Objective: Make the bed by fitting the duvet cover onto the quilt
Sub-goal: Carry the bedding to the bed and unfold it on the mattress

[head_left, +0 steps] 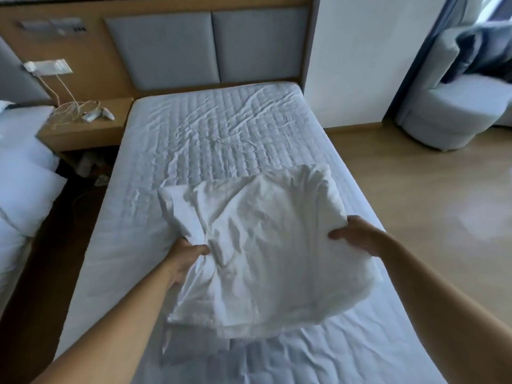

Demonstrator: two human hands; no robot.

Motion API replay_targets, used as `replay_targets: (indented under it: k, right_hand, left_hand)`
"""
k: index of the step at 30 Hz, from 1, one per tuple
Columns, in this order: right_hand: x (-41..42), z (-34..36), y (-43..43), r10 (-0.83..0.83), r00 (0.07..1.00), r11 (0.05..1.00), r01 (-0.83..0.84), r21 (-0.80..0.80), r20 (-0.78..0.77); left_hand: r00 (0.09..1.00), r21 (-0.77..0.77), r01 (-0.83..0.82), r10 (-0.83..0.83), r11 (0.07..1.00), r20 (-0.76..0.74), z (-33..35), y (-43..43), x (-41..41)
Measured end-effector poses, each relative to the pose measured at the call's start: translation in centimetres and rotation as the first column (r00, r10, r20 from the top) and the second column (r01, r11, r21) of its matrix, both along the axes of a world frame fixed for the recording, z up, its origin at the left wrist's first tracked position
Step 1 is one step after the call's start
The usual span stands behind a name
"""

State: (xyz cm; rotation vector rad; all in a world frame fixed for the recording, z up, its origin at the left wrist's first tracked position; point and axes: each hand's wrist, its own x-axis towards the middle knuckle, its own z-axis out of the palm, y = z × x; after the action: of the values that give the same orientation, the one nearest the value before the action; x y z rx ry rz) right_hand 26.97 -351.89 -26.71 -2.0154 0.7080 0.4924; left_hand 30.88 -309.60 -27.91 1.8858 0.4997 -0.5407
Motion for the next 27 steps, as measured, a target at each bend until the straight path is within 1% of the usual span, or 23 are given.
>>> replay_targets:
  k: [3,6,9,11,13,16,18,20,23,25,27]
  right_hand:
    - [-0.3,2.9,1.8,-0.139,0.973,0.988,0.148,-0.036,0.185]
    - [-1.7,5.7,3.1,-0.161,0.934,0.983,0.182,-0.037,0.318]
    - [-4.5,8.0,2.4,-0.173,0.894,0.973,0.220,-0.071,0.412]
    - [-7.0,9.0,0.5,-0.237,0.852,0.948,0.309,-0.082,0.467]
    - [-9.6,9.9,-1.9,-0.296,0.811,0.919,0.387,-0.083,0.505]
    - [-13.9,10.6,-6.3,-0.346,0.756,0.869,0.482,-0.114,0.555]
    - [-16.7,10.8,-9.5,-0.350,0.725,0.838,0.525,-0.148,0.593]
    - [-19.4,10.6,-13.1,-0.317,0.725,0.815,0.538,-0.216,0.611]
    - [-22.8,10.0,-18.2,-0.265,0.755,0.784,0.531,-0.322,0.600]
    - [-24.9,9.8,-21.6,-0.210,0.789,0.763,0.502,-0.407,0.578]
    - [-27.5,9.4,-25.2,-0.160,0.825,0.716,0.475,-0.511,0.543]
  left_hand:
    - [0.982,-0.052,0.142,-0.133,0.989,0.136,3.3,-2.9,1.5]
    - [0.930,-0.072,0.282,-0.254,0.957,0.267,6.4,-6.5,2.1]
    - [0.863,-0.046,0.414,-0.375,0.909,0.339,8.2,-10.1,1.5]
    - [0.836,-0.029,0.453,-0.413,0.891,0.360,8.7,-12.1,0.9]
    - [0.828,-0.010,0.451,-0.414,0.893,0.378,8.9,-14.0,0.3]
    - [0.802,0.041,0.458,-0.433,0.888,0.411,8.9,-18.2,-1.5]
    - [0.766,0.047,0.493,-0.459,0.869,0.450,8.7,-22.2,-3.2]
    - [0.720,0.054,0.543,-0.498,0.838,0.484,8.5,-27.2,-5.5]
    - [0.656,0.105,0.595,-0.558,0.796,0.508,7.9,-35.9,-9.5]
    - [0.619,0.152,0.613,-0.591,0.775,0.517,7.1,-41.8,-12.4]
    - [0.590,0.214,0.622,-0.630,0.753,0.505,6.5,-47.3,-15.1]
